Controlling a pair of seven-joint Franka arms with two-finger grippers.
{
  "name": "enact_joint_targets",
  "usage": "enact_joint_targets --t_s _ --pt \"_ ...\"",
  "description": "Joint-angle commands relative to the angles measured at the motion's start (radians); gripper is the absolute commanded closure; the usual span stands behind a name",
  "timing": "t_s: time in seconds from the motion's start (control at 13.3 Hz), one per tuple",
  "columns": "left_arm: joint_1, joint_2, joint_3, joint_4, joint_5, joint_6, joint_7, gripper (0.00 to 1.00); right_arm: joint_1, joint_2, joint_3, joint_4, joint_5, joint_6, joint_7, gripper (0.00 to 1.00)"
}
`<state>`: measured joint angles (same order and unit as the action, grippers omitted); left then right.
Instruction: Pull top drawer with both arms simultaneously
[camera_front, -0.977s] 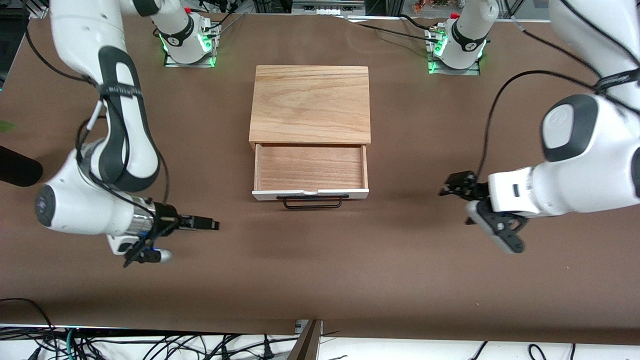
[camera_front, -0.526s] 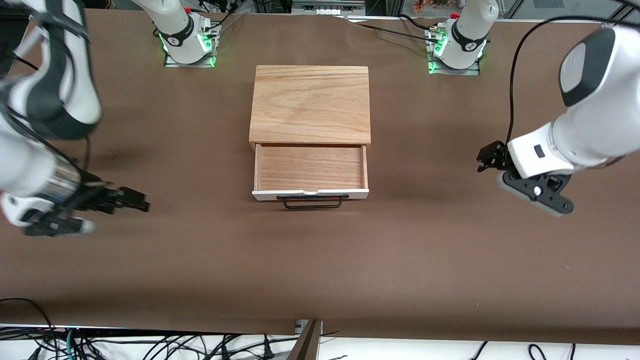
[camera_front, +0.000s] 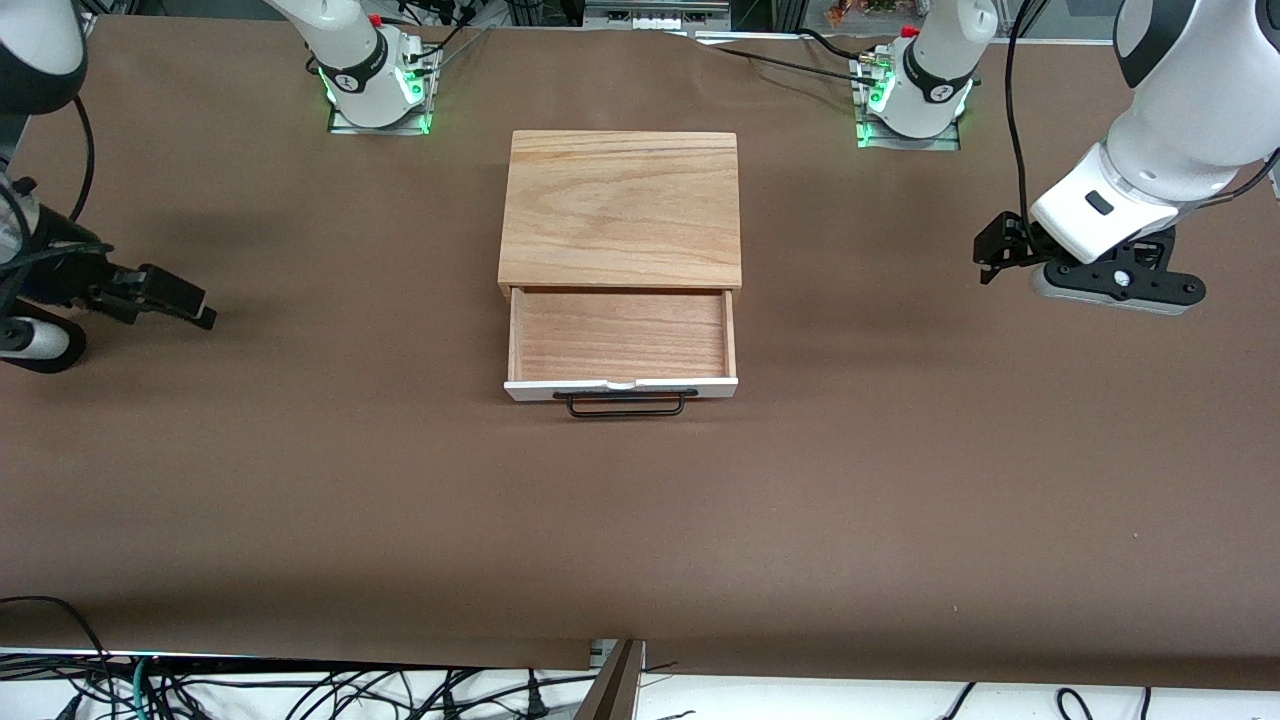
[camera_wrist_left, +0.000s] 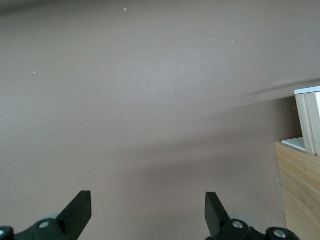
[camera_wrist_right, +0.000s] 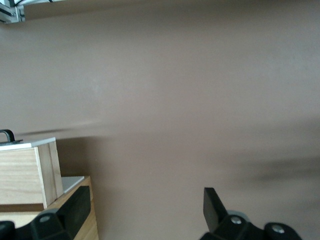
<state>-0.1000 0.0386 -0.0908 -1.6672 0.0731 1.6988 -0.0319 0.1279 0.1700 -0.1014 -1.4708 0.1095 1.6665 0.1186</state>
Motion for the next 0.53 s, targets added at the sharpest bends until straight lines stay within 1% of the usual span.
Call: enact_joint_targets --t_s 0.0,0.23,0.45 --pt "0.031 -0.017 -0.001 -0.016 -0.037 -0.002 -0.014 0.00 -0.036 -0.084 0.055 -0.118 -0.039 0.010 0.018 0.00" --pt "0.034 -0.016 -0.001 -0.008 -0.050 -0.021 -0.010 0.00 -0.033 -0.038 0.054 -0.070 -0.042 -0.005 0.016 0.00" --pt "0.045 -0.016 -0.001 -0.008 -0.050 -0.031 -0.010 0.00 -0.033 -0.033 0.054 -0.060 -0.062 -0.004 0.016 0.00"
